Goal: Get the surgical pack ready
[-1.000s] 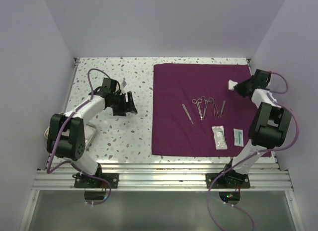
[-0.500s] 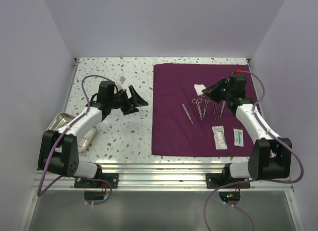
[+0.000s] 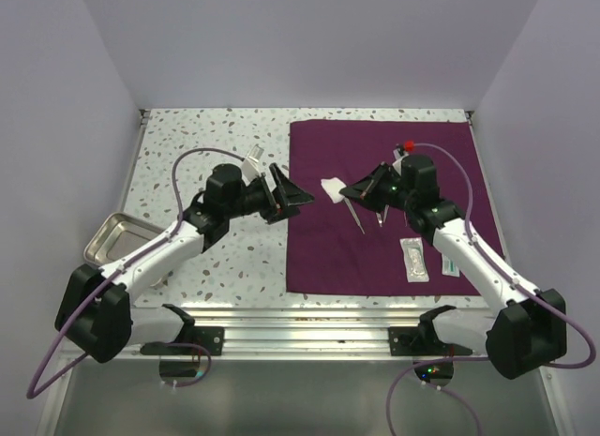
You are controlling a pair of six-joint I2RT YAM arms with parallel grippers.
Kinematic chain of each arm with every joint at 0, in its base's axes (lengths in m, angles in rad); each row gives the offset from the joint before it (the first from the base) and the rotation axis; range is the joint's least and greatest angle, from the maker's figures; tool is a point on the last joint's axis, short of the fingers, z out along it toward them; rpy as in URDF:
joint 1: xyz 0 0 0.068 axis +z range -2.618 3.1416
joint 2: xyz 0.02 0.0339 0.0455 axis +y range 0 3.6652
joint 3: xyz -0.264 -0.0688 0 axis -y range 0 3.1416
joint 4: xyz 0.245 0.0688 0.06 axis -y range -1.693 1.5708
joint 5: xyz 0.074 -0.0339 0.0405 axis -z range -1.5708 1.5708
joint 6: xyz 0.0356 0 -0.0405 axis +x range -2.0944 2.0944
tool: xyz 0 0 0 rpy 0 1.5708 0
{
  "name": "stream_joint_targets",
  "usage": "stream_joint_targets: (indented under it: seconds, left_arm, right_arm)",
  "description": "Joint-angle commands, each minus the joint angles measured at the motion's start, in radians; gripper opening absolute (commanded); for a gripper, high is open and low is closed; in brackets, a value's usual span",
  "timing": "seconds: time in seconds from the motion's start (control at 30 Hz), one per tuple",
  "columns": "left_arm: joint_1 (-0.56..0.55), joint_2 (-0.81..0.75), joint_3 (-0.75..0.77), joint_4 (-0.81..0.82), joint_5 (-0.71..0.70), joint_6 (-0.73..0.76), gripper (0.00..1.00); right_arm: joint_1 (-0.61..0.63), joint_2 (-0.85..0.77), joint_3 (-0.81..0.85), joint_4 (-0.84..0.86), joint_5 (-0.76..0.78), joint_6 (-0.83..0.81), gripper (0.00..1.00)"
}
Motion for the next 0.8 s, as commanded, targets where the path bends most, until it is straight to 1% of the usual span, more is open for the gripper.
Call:
stream_joint_targets:
  seconds: [0.0, 0.23, 0.5, 0.57, 0.6, 0.67, 0.77]
  left_arm:
    - [-0.050, 0.022, -0.003, 0.119, -0.069, -0.098, 0.89]
    - [-0.070, 0.081, -0.006, 0.220, -0.109, -0.189, 0.86]
    - [-0.078, 0.148, 0.000, 0.312, -0.106, -0.265, 0.79]
    - [-0.078, 0.159, -0.002, 0.341, -0.094, -0.279, 0.76]
    - [-0.076, 0.164, -0.005, 0.351, -0.091, -0.284, 0.73]
    - [-0.076, 0.177, -0.006, 0.370, -0.082, -0.296, 0.72]
    - [-0.078, 0.190, -0.008, 0.390, -0.066, -0.302, 0.65]
  right_arm:
    - [0.044, -0.046, 0.008, 0.019, -0.031, 0.039, 0.00]
    - [0.099, -0.076, -0.006, 0.016, -0.028, 0.051, 0.00]
    - [0.133, -0.088, -0.019, 0.019, -0.025, 0.059, 0.00]
    - [0.136, -0.082, -0.022, 0.029, -0.025, 0.057, 0.00]
    - [0.141, -0.080, -0.023, 0.032, -0.028, 0.057, 0.00]
    - [0.145, -0.068, -0.026, 0.044, -0.030, 0.059, 0.00]
    - [0.158, -0.059, -0.028, 0.065, -0.039, 0.065, 0.00]
